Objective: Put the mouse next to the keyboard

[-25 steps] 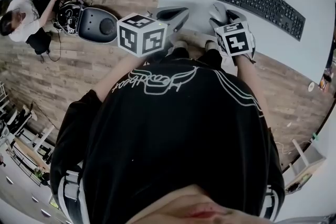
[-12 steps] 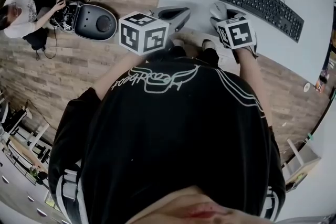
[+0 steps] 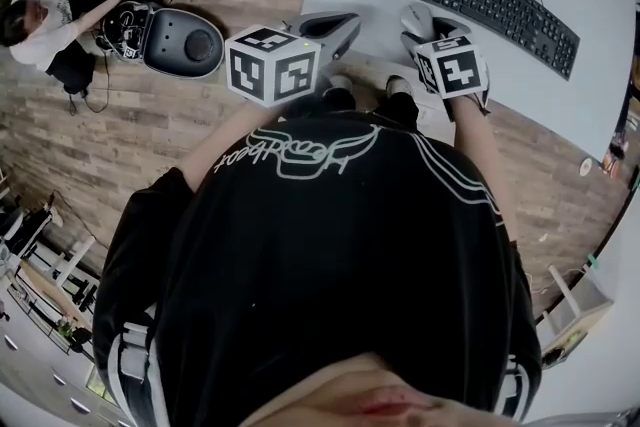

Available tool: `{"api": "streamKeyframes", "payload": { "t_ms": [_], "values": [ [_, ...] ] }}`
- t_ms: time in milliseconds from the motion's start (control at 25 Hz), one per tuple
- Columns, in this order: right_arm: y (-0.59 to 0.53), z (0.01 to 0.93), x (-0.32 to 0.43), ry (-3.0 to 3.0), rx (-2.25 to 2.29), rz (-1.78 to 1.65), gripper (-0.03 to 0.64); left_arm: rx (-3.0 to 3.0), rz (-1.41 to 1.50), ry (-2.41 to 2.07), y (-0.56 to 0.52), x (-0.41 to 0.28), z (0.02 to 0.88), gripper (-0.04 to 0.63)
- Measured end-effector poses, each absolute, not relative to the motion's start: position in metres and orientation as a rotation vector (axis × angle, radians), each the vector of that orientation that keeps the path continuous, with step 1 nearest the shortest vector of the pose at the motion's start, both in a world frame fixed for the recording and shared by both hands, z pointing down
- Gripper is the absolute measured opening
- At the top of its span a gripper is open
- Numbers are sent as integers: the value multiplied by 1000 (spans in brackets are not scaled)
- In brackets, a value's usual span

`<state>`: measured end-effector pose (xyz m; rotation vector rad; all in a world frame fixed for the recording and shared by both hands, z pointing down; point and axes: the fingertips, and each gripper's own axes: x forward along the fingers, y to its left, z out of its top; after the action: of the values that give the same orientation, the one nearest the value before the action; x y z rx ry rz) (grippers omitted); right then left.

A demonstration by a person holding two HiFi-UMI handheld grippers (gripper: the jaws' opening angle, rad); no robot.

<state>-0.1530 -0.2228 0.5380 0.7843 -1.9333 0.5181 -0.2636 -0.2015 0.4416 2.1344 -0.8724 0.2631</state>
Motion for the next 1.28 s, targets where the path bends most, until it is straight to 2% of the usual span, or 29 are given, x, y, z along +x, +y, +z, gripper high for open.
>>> {"api": "streamKeyframes", "payload": {
  "t_ms": [440,1280],
  "values": [
    [-223,521,-151,-2006,942,481,260,2127,245,-883,-201,-269,441,6],
    [-198,384,-89,-2255,1429,625,261,2267,249,-710,-201,-212,398,6]
  ]
}}
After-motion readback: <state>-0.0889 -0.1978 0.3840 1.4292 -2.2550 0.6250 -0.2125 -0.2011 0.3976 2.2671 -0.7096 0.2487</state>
